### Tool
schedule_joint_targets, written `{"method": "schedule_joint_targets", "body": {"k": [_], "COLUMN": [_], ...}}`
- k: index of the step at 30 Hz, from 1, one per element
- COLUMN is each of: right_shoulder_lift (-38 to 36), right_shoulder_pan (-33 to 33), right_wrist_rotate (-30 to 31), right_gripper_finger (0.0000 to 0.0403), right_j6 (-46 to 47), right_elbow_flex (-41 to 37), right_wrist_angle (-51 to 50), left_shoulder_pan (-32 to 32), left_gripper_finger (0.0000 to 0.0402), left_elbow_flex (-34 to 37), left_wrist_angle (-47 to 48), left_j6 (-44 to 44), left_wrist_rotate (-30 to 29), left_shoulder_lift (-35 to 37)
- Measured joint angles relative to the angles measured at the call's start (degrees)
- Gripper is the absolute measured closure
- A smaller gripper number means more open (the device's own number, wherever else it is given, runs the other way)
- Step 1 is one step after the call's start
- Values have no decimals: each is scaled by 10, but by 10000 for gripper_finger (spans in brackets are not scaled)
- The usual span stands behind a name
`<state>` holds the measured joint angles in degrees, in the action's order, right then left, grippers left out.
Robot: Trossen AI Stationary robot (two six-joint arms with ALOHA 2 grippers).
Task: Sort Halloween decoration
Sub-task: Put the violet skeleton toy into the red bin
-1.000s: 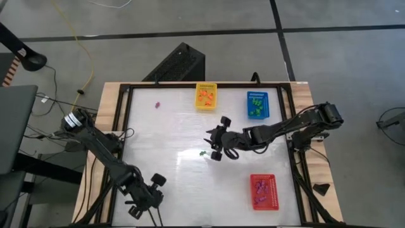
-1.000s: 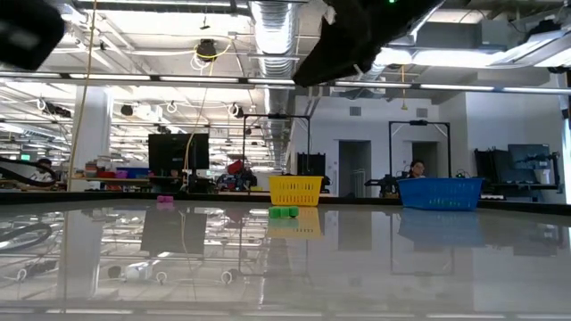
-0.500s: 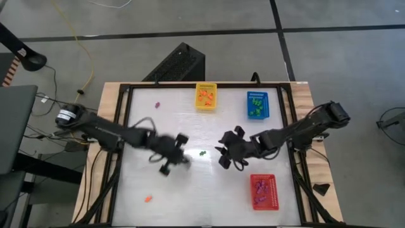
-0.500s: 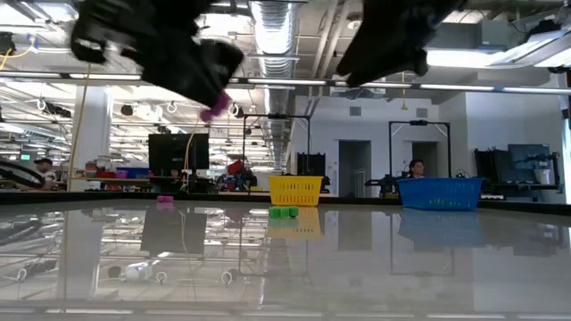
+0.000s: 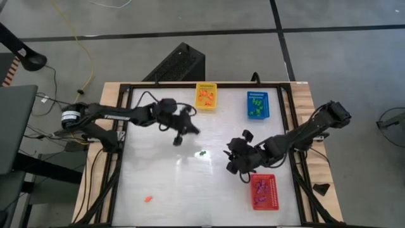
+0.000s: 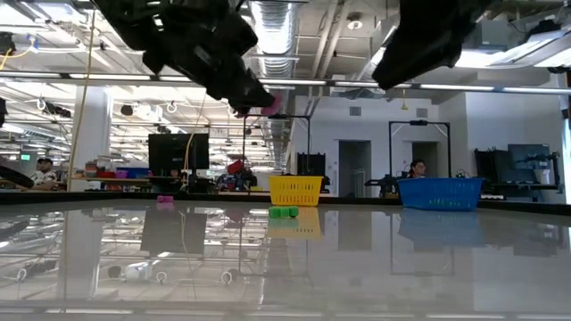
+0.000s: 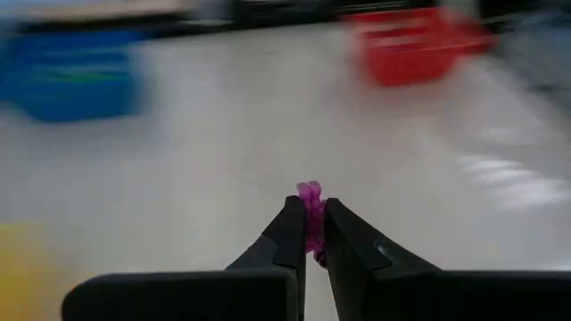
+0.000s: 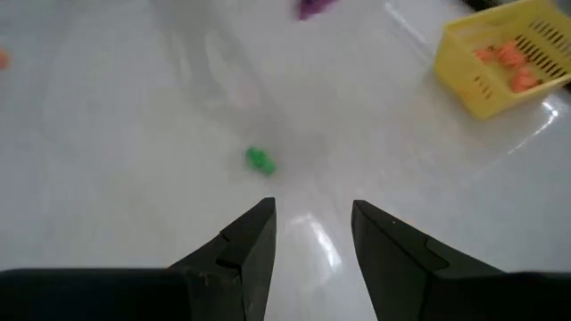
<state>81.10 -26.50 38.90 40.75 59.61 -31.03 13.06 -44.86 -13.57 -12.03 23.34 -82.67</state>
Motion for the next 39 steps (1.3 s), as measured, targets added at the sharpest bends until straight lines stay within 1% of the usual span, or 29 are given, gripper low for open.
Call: {"method": "schedule_joint_targets", "body": {"k": [2,4,6,10,12,14,17,21,23,25,28,32,39], "right_shoulder_lift": [0,0,-7,-26,-30,-30,-27,-26,-26,-26,-26,-26,-26], "right_shoulder_pan": [-6,-13,-18,-17,-17,-18,-18,-17,-18,-20,-20,-20,-20], "right_wrist_rotate": [-16,-16,-1,36,46,49,48,48,49,50,53,61,62], "right_gripper_finger": [225,225,225,225,225,225,225,225,225,225,225,225,225], "right_j6": [0,-1,7,73,101,124,153,182,184,186,189,189,192], "right_elbow_flex": [0,0,0,0,0,0,0,0,0,0,0,0,0], "right_wrist_angle": [-10,-25,-41,-88,-111,-134,-163,-189,-198,-203,-216,-224,-245], "left_shoulder_pan": [-28,-73,-123,-219,-253,-275,-296,-311,-312,-310,-305,-300,-293], "left_gripper_finger": [388,388,388,388,388,388,388,388,388,389,389,389,389], "left_elbow_flex": [1,0,-1,-20,-48,-102,-200,-329,-376,-421,-471,-517,-595], "left_wrist_angle": [-36,-78,-136,-271,-323,-344,-320,-280,-251,-250,-247,-245,-235], "left_j6": [40,64,70,69,67,65,56,20,12,12,9,3,-10], "left_wrist_rotate": [59,68,56,5,-33,-63,-74,-77,-75,-79,-92,-119,-132], "left_shoulder_lift": [-27,-56,-91,-168,-212,-264,-338,-425,-456,-488,-523,-558,-618]}}
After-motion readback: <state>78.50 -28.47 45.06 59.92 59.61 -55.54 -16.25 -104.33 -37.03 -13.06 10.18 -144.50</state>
